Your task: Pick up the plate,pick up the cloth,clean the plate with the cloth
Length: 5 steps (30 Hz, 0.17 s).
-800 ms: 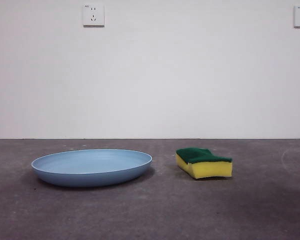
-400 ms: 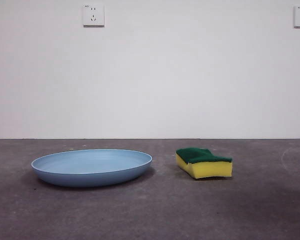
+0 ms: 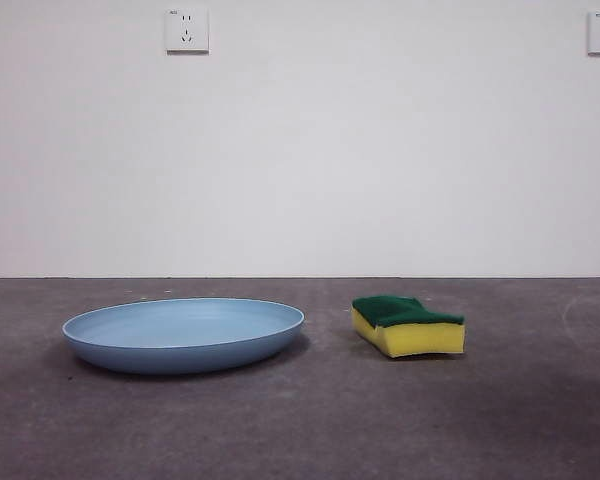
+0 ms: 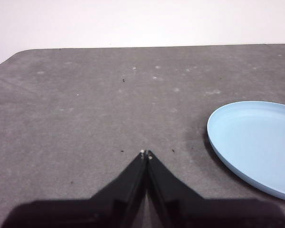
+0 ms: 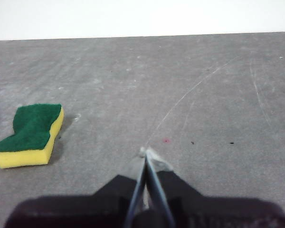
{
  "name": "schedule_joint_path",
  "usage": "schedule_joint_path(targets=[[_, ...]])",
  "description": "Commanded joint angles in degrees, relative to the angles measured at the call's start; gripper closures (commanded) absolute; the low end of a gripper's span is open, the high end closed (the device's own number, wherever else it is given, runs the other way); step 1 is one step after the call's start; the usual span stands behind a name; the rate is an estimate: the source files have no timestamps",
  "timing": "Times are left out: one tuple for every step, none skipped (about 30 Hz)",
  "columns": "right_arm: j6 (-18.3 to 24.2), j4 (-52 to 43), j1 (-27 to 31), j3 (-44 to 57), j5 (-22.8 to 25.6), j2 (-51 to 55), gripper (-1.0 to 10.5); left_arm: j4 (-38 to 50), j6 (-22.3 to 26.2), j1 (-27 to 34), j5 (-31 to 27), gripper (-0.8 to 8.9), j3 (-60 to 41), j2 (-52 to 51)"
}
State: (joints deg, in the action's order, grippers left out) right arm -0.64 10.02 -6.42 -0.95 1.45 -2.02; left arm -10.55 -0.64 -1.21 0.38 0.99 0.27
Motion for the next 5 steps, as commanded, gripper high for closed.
schedule_joint_path(targets=[[-0.5, 0.1, 0.0, 0.6, 0.0, 0.0, 9.5, 0.2, -0.2, 0.2, -0.2, 8.16, -0.8, -0.2], [-0.5, 0.1, 0.0, 0.6, 0.0, 0.0, 9.5, 0.2, -0.2, 0.2, -0.2, 8.16, -0.8, -0.2], [-0.5, 0.1, 0.0, 0.6, 0.0, 0.0, 9.5, 0.2, -0.2, 0.2, -0.2, 8.16, -0.8, -0.2], [-0.5, 0.1, 0.0, 0.6, 0.0, 0.0, 9.5, 0.2, -0.2, 0.2, -0.2, 8.16, -0.8, -0.2], [-0.5, 0.1, 0.0, 0.6, 0.0, 0.0, 9.5, 0.2, -0.2, 0.2, -0.2, 8.16, -0.8, -0.2]])
